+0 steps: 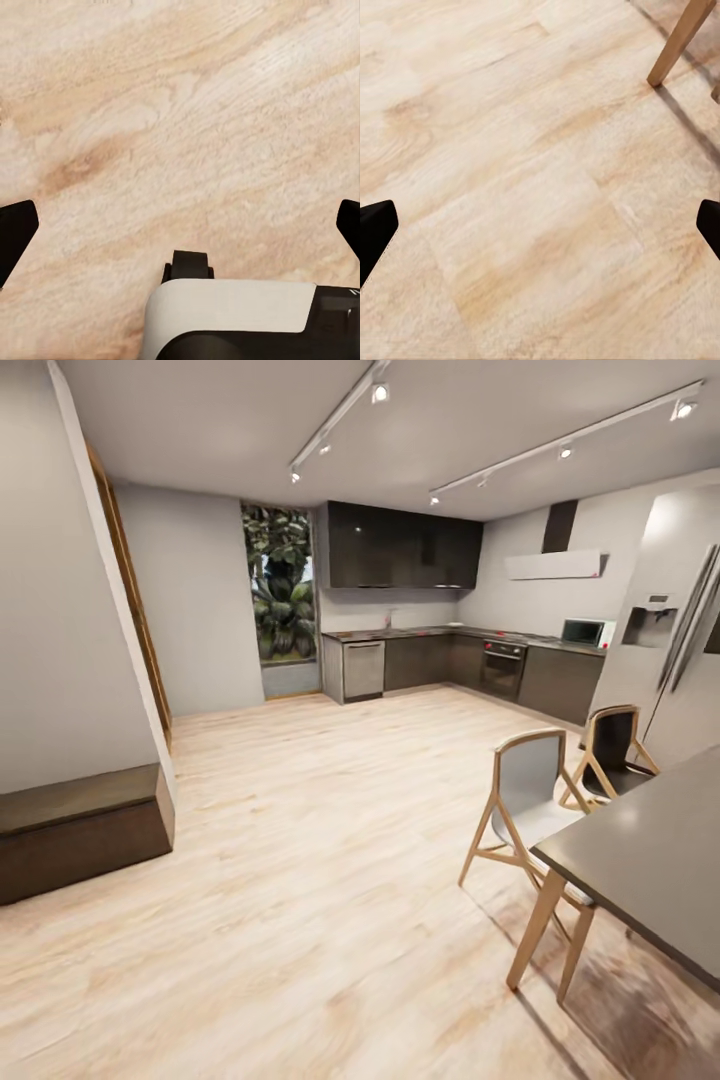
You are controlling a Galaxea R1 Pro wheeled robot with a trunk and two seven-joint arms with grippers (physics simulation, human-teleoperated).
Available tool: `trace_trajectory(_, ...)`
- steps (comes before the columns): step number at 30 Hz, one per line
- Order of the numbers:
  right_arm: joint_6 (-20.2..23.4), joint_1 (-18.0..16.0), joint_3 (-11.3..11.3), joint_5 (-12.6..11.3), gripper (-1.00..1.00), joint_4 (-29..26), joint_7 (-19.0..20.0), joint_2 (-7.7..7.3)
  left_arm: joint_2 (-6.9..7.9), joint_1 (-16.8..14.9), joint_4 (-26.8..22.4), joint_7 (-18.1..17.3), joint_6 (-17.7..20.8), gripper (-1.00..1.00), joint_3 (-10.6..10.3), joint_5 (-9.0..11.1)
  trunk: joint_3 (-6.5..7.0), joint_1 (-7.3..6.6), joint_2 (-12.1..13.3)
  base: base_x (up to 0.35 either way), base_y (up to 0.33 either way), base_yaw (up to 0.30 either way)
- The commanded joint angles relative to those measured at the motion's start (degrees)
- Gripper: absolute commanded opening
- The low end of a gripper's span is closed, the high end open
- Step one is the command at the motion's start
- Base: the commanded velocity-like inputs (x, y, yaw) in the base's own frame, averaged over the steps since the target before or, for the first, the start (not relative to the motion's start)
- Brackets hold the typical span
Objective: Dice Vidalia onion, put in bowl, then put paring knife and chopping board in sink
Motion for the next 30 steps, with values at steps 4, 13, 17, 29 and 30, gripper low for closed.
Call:
trace_trajectory(4,-0.17,-0.02,0.00,-0.05,1.00,0.02,-0.17,-0.01,-0.01,-0.02,0.00,-0.04,-0.13,1.00,0.05,0.17,-0.05,0.02,-0.03,0.270,0.000,0.059)
trace_trajectory(13,-0.17,-0.02,0.00,-0.06,1.00,0.02,-0.17,-0.02,-0.01,-0.02,0.00,0.00,-0.13,1.00,0.07,0.17,-0.05,0.02,-0.03,0.334,0.000,0.009)
trace_trajectory(17,-0.17,-0.02,0.00,-0.06,1.00,0.02,-0.17,0.01,-0.01,-0.02,0.00,-0.01,-0.13,1.00,0.12,0.17,-0.05,0.02,-0.03,0.345,0.000,0.000)
trace_trajectory(29,-0.17,-0.02,0.00,-0.06,1.00,0.02,-0.17,0.02,-0.01,-0.02,0.00,0.01,-0.13,1.00,0.10,0.17,-0.05,0.02,-0.03,0.345,0.076,0.000)
trace_trajectory(30,-0.17,-0.02,0.00,-0.06,1.00,0.02,-0.17,0.03,-0.01,-0.02,0.00,0.01,-0.13,1.00,0.09,0.17,-0.05,0.02,-0.03,0.345,0.103,0.000)
